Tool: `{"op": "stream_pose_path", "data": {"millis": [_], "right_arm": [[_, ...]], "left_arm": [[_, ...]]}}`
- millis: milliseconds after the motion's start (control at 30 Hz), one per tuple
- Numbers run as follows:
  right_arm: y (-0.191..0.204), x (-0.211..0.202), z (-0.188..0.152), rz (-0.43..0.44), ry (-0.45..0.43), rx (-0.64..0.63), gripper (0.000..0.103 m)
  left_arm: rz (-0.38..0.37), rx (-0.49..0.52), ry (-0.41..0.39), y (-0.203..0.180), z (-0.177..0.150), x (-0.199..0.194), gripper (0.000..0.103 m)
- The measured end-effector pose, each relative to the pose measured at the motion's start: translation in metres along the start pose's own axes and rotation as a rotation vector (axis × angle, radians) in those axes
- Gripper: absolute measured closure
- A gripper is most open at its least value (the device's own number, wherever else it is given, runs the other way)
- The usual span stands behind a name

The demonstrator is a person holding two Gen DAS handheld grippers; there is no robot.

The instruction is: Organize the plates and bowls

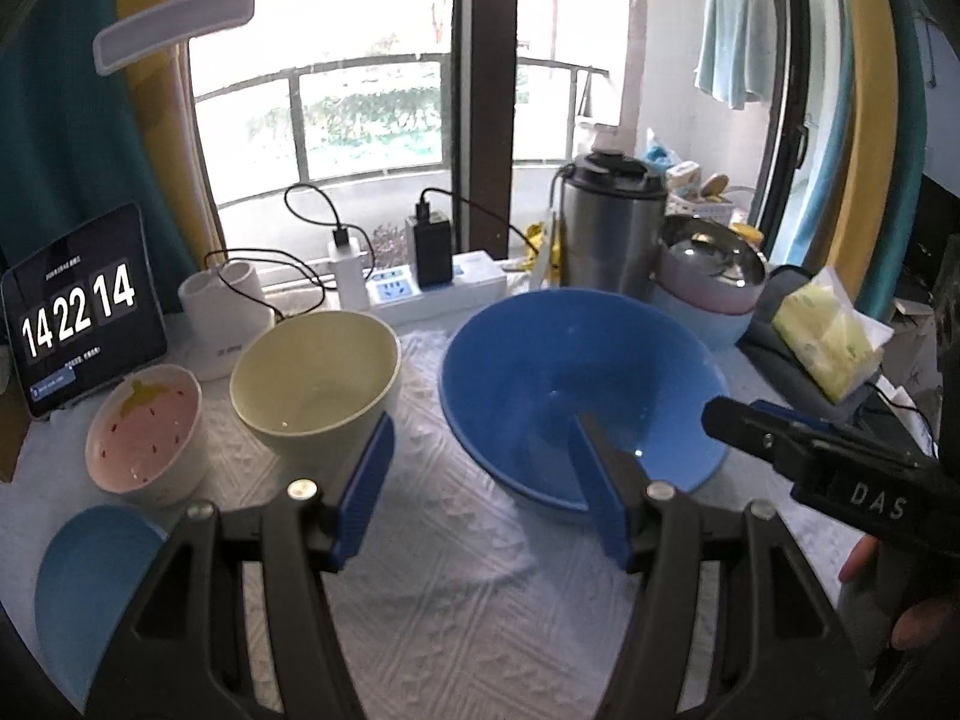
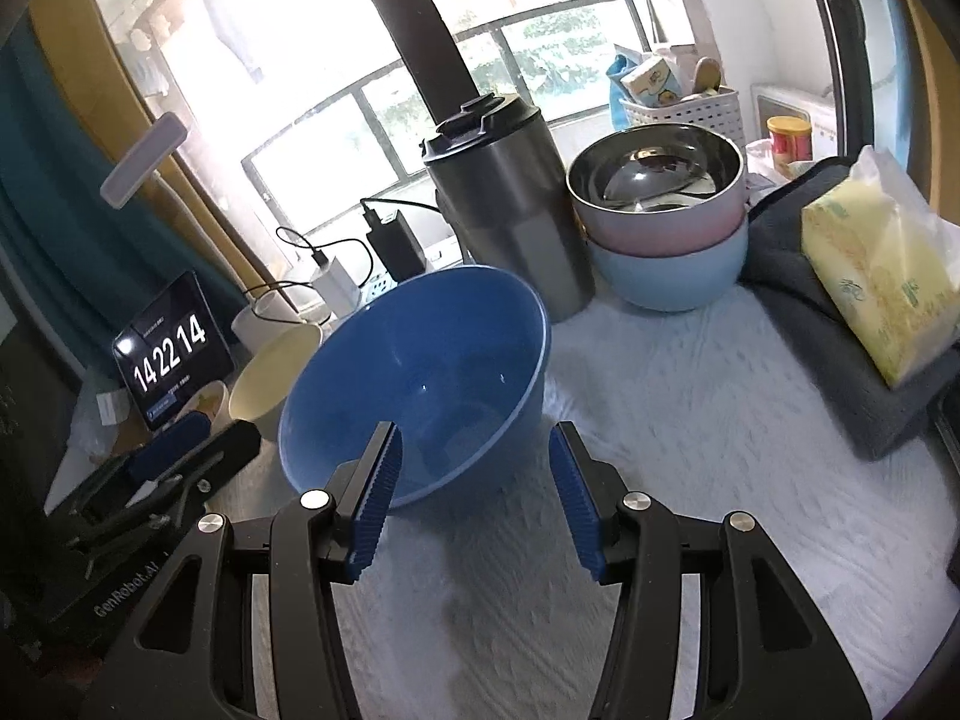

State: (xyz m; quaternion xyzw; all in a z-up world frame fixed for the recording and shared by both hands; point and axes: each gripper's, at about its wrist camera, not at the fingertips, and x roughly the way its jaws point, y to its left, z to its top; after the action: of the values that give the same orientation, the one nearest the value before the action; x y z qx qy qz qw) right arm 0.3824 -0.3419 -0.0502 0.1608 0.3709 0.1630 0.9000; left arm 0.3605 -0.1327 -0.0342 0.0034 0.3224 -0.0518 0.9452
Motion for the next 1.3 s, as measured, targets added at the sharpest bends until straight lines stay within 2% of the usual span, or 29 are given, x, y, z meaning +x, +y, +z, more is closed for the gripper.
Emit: {"op": "stream_pose_path", "data": {"millis": [433, 733, 867, 967, 1000, 1033, 1067, 1133, 1300], "right_arm": [[-0.006, 0.037, -0.005, -0.052, 0.066, 0.009, 0.049], [-0.008, 0.059, -0.021, -0.086, 0.121, 0.009, 0.05], [-0.008, 0.063, -0.023, -0.089, 0.121, -0.001, 0.07], [-0.005, 0.062, -0.024, -0.088, 0.105, -0.019, 0.075], [-0.004, 0.061, -0.025, -0.092, 0.099, -0.026, 0.077], [-0.003, 0.06, -0.025, -0.098, 0.092, -0.036, 0.083], [-0.003, 0.06, -0.025, -0.1, 0.089, -0.041, 0.087], [0.0, 0.061, -0.024, -0.096, 0.086, -0.049, 0.09], [0.005, 0.056, -0.024, -0.099, 0.077, -0.058, 0.091]], "left_arm": [[-0.024, -0.014, 0.074, 0.007, -0.006, 0.037, 0.041], [-0.045, -0.02, 0.125, 0.006, -0.016, 0.055, 0.041], [-0.046, -0.028, 0.155, 0.003, -0.017, 0.066, 0.041], [-0.045, -0.01, 0.164, -0.001, -0.021, 0.07, 0.042], [-0.046, -0.01, 0.163, -0.002, -0.023, 0.071, 0.047], [-0.051, -0.012, 0.166, -0.002, -0.024, 0.072, 0.06], [-0.055, -0.013, 0.186, -0.003, -0.025, 0.074, 0.063], [-0.066, -0.018, 0.199, -0.003, -0.028, 0.076, 0.074], [-0.071, -0.03, 0.2, 0.0, -0.029, 0.069, 0.078]]}}
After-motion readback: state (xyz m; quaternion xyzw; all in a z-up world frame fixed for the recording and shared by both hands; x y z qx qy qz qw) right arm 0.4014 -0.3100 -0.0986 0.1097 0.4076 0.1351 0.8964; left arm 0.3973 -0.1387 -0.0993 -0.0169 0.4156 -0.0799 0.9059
